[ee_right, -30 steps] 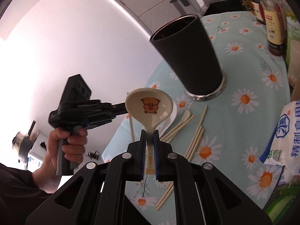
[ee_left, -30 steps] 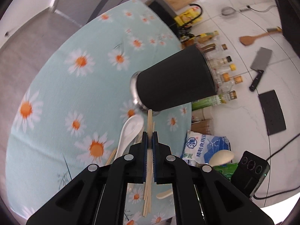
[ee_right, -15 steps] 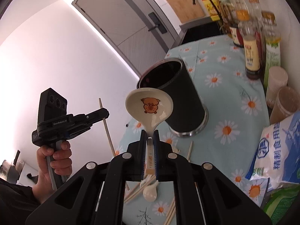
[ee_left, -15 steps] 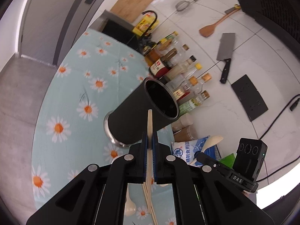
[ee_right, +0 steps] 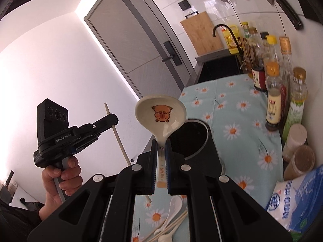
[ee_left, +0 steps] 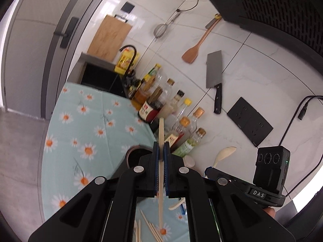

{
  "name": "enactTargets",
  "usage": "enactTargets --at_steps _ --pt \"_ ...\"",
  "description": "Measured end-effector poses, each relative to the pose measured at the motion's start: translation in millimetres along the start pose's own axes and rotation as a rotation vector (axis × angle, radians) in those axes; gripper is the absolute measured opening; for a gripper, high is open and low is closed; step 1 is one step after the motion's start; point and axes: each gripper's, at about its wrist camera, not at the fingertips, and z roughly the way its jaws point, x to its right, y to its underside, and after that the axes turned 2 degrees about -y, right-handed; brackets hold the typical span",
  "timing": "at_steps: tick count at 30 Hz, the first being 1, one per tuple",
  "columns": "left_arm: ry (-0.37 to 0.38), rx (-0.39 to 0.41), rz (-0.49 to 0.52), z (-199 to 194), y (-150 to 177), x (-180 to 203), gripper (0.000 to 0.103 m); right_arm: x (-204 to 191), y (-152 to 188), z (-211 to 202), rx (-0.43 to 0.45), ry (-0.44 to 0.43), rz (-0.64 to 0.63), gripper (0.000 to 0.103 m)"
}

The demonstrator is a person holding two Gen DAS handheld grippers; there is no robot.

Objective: Organize utensils
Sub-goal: 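Lift the chopstick with the left gripper and drop it into the black holder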

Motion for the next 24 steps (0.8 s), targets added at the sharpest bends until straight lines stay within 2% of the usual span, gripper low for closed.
enactTargets --at_steps 7,13,18,24 --pt "-0.004 0.103 0.094 10 -29 17 0.003 9 -31 12 0.040 0.003 0.009 0.009" --pt "-0.018 0.166 0.158 25 -43 22 0.003 26 -46 33 0.031 0.002 0.042 0.009" --pt "-0.039 0.173 0.205 38 -39 23 0.003 45 -42 57 -0.012 0.000 0.089 0.009" --pt "-0.063 0.113 0.191 56 -21 12 0.003 51 -28 78 -0.067 0.022 0.084 0.009"
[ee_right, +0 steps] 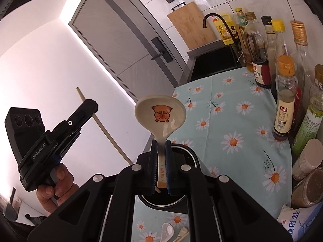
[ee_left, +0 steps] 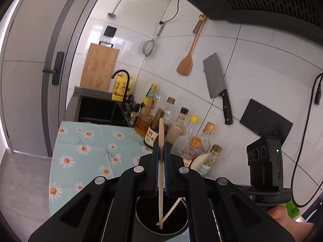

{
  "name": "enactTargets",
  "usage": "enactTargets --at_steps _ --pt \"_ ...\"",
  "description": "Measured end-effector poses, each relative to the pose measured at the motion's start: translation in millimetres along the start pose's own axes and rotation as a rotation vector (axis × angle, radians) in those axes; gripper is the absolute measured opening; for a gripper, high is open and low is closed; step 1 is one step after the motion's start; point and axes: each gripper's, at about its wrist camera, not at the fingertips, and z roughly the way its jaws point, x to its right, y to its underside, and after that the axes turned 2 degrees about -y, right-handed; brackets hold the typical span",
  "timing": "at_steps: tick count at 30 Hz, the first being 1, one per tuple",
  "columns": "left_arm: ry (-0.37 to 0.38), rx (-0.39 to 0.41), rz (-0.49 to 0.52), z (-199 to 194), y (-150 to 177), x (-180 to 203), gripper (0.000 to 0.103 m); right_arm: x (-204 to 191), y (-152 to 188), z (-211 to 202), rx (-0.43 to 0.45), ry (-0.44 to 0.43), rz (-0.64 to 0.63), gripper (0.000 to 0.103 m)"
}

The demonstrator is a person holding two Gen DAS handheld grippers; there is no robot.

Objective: Organize utensils
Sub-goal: 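Lift the chopstick with the left gripper and drop it into the black holder, then lower the bear-print spoon into the black holder and open the right gripper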

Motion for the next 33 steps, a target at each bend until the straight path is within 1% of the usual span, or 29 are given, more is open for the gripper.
enactTargets --at_steps 4,5,6,7,8,15,19,26,27,29,33 --pt "-0.018 -0.059 -0.031 8 13 -5 0.005 1 5 7 -0.033 0.002 0.001 0.010" --pt "-0.013 -0.089 -0.046 10 16 -7 0.008 0 6 9 -0.047 0.009 0.001 0.021" --pt "-0.006 -0.101 -0.056 11 18 -8 0.014 1 7 9 -0.051 0.019 0.010 0.033" --pt "0.004 -0.114 -0.076 11 21 -10 0.031 2 8 8 -0.042 0.020 0.020 0.051" --pt "0.008 -0.122 -0.090 10 22 -12 0.042 3 9 5 -0.030 0.014 0.031 0.053" --pt "0.011 -0.141 -0.125 4 28 -15 0.042 -3 10 -12 -0.007 0.012 0.043 0.053" --pt "0.005 -0.143 -0.127 -2 29 -15 0.042 -6 14 -23 0.009 0.010 0.057 0.053" --pt "0.005 -0.147 -0.109 -24 34 -8 0.042 -18 30 -45 0.010 0.028 0.049 0.053" --pt "0.016 -0.144 -0.111 -28 36 -8 0.042 -20 34 -49 0.010 0.024 0.050 0.053" --pt "0.009 -0.152 -0.110 -34 40 -8 0.042 -25 41 -54 0.007 0.018 0.044 0.053" --pt "0.011 -0.175 -0.117 -43 50 -9 0.042 -32 55 -60 -0.023 0.032 0.039 0.053"
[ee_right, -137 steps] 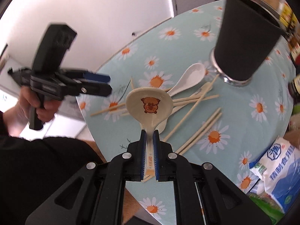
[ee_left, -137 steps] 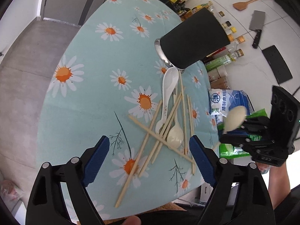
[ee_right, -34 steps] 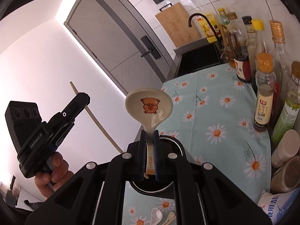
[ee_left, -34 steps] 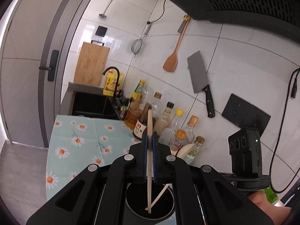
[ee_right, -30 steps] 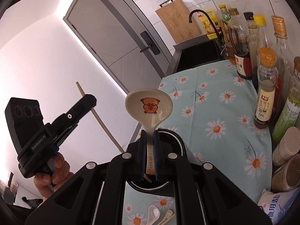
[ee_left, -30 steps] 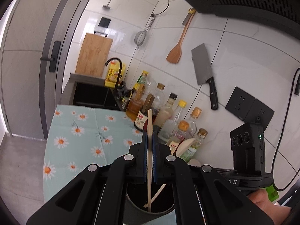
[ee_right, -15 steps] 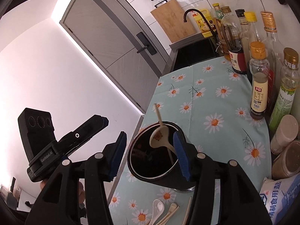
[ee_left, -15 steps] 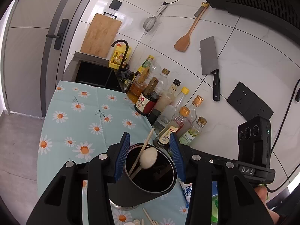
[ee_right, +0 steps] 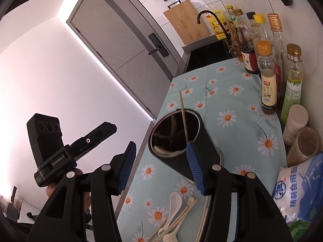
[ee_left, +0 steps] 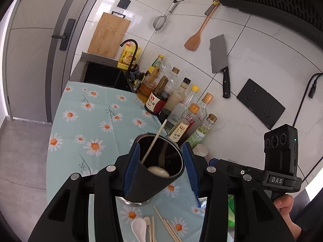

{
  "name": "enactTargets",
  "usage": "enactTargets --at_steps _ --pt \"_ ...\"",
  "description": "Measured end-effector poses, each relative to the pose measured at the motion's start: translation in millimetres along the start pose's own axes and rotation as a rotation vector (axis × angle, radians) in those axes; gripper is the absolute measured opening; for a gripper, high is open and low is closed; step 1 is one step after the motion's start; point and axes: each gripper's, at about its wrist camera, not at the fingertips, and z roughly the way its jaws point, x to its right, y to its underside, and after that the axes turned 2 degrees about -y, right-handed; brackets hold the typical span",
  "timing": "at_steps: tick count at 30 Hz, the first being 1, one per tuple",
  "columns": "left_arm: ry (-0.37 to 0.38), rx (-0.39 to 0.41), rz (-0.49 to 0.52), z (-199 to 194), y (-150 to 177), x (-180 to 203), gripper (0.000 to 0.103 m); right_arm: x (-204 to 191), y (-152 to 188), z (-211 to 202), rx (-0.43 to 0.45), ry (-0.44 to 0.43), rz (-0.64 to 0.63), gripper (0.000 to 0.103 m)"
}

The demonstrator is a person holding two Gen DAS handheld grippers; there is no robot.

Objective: Organize utensils
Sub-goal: 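Lower the bear-print spoon into the black holder and open the right gripper, then grasp a wooden chopstick with the right gripper beside the holder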

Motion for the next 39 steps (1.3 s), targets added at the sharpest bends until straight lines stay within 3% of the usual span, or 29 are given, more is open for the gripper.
enactTargets --at_steps 17,20,27,29,35,39 --pt "-0.048 -0.081 -0.026 -24 52 -13 0.042 23 61 3 -0.154 0.097 0.103 0.053" --pt "-0.057 -0.097 -0.057 -26 64 -22 0.042 32 73 10 -0.206 0.104 0.133 0.053" --pt "-0.081 -0.150 -0.105 -29 99 -43 0.042 51 103 37 -0.385 0.210 0.151 0.051" --pt "-0.086 -0.161 -0.120 -31 108 -48 0.042 54 109 44 -0.418 0.275 0.134 0.048" --pt "-0.090 -0.209 -0.149 -29 137 -59 0.042 63 122 66 -0.542 0.357 0.142 0.039" --pt "-0.081 -0.227 -0.201 -30 153 -69 0.042 76 130 81 -0.638 0.397 0.203 0.028"
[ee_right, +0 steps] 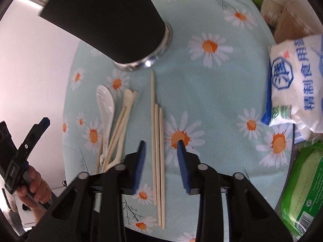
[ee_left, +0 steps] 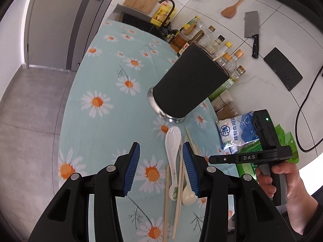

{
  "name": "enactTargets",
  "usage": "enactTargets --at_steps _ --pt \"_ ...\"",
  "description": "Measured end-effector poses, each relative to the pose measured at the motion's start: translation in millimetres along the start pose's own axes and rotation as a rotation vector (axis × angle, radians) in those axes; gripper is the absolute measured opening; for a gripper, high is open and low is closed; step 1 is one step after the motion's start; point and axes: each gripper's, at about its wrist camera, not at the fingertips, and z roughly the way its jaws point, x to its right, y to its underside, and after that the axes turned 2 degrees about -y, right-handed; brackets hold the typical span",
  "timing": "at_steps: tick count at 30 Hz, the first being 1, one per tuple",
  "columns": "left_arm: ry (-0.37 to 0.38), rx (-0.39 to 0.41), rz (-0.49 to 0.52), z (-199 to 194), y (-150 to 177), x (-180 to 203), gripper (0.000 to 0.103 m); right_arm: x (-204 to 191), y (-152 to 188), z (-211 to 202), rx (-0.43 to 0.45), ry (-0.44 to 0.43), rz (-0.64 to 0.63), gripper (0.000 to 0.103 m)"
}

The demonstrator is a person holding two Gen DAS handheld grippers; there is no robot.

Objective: Organize utensils
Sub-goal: 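Grasp a wooden chopstick with the right gripper beside the holder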

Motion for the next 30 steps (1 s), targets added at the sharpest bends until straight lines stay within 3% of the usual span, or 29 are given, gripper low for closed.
enactTargets --at_steps 4,10,24,30 --pt "0.003 -0.036 -0.016 7 11 -9 0.042 -1 -4 7 -0.036 0.040 0.009 0.027" --pt "0.028 -0.040 -0.040 8 16 -18 0.042 -6 -11 17 -0.070 0.100 0.007 0.017" --pt "0.031 -0.063 -0.054 14 17 -31 0.042 -41 -11 27 -0.092 0.184 -0.050 0.017" --pt "0.049 -0.071 -0.047 23 14 -26 0.042 -67 -5 35 -0.069 0.296 -0.115 0.017"
